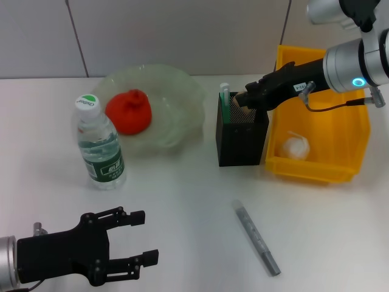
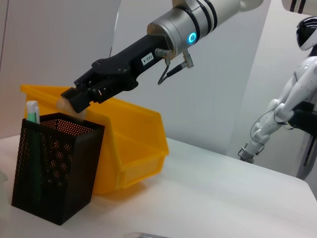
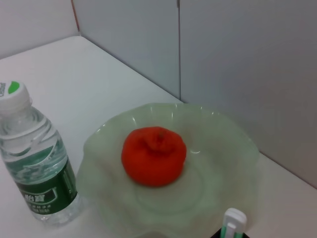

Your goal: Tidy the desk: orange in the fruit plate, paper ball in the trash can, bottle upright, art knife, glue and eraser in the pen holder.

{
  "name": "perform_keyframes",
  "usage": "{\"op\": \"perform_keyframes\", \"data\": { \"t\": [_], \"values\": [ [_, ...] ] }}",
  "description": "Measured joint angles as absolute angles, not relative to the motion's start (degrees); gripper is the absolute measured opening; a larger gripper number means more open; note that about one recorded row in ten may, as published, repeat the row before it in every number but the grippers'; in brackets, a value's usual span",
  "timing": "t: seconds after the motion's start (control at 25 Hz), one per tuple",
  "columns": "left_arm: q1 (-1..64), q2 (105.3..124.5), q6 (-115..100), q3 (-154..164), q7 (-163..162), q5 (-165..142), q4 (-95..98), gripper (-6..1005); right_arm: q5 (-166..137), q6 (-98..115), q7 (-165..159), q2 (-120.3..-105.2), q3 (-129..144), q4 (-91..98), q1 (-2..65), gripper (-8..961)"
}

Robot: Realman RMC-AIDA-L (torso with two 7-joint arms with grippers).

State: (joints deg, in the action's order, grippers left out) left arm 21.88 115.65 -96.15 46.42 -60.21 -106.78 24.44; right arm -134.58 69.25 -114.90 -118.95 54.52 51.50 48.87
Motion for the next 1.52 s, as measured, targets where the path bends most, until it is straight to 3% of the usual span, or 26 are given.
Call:
{"op": "perform_keyframes", "data": {
  "t": [0.2,0.4,0.6,0.88,1.08,1.2,1.52],
  "values": [
    [21.8,115.66,-96.4,46.3,-60.3,-106.8,24.4,810,-134.6,69.2,-114.9,-118.96,55.4,51.7,48.9,276],
    [21.7,115.66,-96.5,46.2,-60.3,-106.8,24.4,810,-131.2,69.5,-114.9,-119.08,55.1,53.6,47.8,497],
    [21.7,115.66,-96.5,45.7,-60.3,-106.8,24.3,810,-118.9,77.0,-114.9,-118.55,55.1,58.6,44.7,652],
    [21.6,115.66,-96.6,45.5,-60.3,-106.8,24.3,810,-119.2,90.9,-122.1,-117.24,55.9,62.5,45.8,652],
    [21.6,115.75,-96.6,45.3,-59.9,-106.8,24.3,810,-130.3,96.6,-132.9,-116.86,56.6,61.6,50.7,652],
    [21.7,115.83,-96.6,45.3,-59.9,-106.8,24.3,810,-139.5,99.1,-138.2,-117.24,56.8,55.7,56.0,653],
    [21.7,115.84,-96.7,45.3,-60.2,-106.8,24.3,810,-149.9,96.7,-143.0,-119.24,66.5,48.6,61.3,653]
  ]
}}
